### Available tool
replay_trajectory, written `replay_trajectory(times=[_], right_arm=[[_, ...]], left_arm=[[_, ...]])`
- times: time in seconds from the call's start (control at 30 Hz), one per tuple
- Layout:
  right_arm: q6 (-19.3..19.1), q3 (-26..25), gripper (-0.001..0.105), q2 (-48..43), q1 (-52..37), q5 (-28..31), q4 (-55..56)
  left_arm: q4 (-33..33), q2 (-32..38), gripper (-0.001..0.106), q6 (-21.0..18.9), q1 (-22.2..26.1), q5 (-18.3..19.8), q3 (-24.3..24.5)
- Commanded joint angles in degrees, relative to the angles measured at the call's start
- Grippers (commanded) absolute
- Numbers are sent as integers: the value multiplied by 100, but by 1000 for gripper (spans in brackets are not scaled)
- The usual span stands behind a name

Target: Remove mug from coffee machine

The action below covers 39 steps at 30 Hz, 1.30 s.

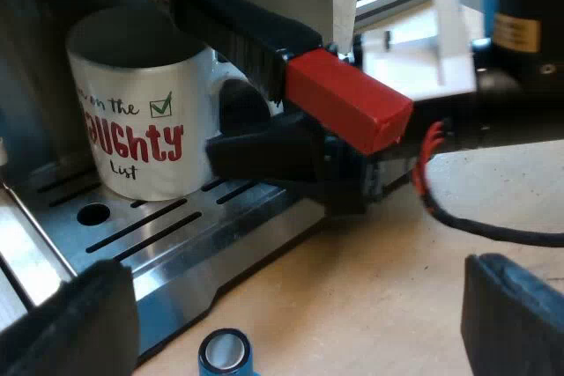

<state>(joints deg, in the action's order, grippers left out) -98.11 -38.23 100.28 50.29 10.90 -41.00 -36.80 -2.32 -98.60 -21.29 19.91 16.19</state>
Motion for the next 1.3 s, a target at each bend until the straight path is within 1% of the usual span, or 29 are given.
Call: replay_trajectory(times=[0.03,0.17,0.23,0.27,0.3,0.33,0.37,0.4,0.43,0.47,0.63,0.77,0.83,0.87,0.9,1.03,1.1,1.13,1.17,1.2,1.3], right_arm=[[-55,-154,56,46,4,78,-79],[-55,-186,56,70,4,352,-79],[-55,-186,53,70,4,390,-67],[-55,-186,43,70,4,389,-67],[-55,-186,38,70,4,389,-67],[-55,-186,33,70,4,389,-67],[-55,-186,33,70,4,389,-67],[-55,-186,13,70,4,389,-40],[-55,-186,8,70,4,389,-29],[-55,-186,0,56,4,389,-12],[-66,-145,0,-52,107,412,9],[-66,8,0,-225,261,644,9],[-66,97,0,-298,294,864,9],[-66,238,0,-395,355,1100,9],[-66,324,0,-473,398,1177,9],[-66,664,0,-813,546,1250,9],[-66,717,0,-874,573,1260,9],[-66,857,0,-1059,672,1353,9],[-66,857,0,-1059,672,1353,9],[-66,1005,0,-1226,759,1544,21],[-66,1005,0,-1226,759,1544,21]], left_arm=[[77,-2,77,-3,-22,41,15],[77,-2,77,-3,-22,41,15],[77,-2,77,-3,-22,41,15],[77,-2,77,-3,-22,41,15],[91,-2,77,-3,-22,41,15],[90,-2,77,-3,-22,41,15],[90,-2,77,-3,-22,41,15],[90,-2,77,-3,-22,41,15],[90,-2,77,-3,-22,41,15],[90,-2,77,-3,-22,41,15],[90,-2,77,-3,-22,41,15],[90,-2,77,-3,-22,41,15],[90,-2,77,-3,-22,41,15],[90,-2,77,-3,-22,54,15],[90,-2,77,-3,-22,69,15],[104,-2,77,-3,-22,239,15],[104,-2,77,-3,-22,244,15],[104,-2,77,-3,-22,269,15],[104,-2,77,-3,-22,269,15],[104,-2,77,-3,-22,281,15],[118,-2,77,-4,-22,310,15]])
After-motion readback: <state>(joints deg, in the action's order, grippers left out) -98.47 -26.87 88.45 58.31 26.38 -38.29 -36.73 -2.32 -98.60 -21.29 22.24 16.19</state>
